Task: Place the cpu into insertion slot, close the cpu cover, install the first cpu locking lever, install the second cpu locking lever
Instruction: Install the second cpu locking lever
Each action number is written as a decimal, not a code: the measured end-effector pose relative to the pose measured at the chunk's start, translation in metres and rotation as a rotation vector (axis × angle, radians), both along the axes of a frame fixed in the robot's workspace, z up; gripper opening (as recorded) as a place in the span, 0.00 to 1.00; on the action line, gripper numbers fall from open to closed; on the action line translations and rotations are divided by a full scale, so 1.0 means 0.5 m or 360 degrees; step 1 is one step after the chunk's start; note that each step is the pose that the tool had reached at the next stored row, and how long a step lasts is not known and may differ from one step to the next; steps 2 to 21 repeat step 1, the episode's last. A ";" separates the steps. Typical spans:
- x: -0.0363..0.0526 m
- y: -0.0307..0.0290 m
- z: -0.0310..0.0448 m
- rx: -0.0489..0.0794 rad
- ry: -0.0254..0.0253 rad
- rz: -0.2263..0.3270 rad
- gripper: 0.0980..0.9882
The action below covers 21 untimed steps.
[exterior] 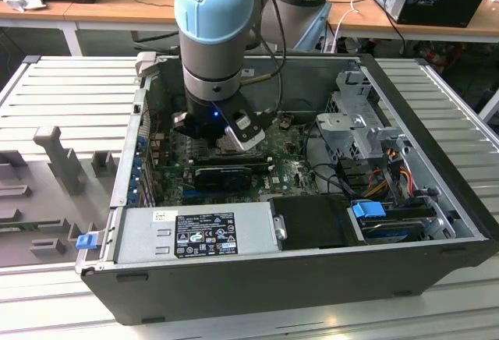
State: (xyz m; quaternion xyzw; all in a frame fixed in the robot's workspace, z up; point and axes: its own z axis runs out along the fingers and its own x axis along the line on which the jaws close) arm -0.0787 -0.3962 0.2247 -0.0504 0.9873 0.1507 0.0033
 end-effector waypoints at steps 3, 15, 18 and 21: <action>0.000 0.000 0.001 0.0001 -0.00003 0.0000 0.01; 0.000 0.000 0.001 0.0001 -0.00003 0.0000 0.01; 0.000 0.000 0.001 0.0001 -0.00003 0.0000 0.01; 0.000 0.000 0.001 0.0001 -0.00003 0.0000 0.01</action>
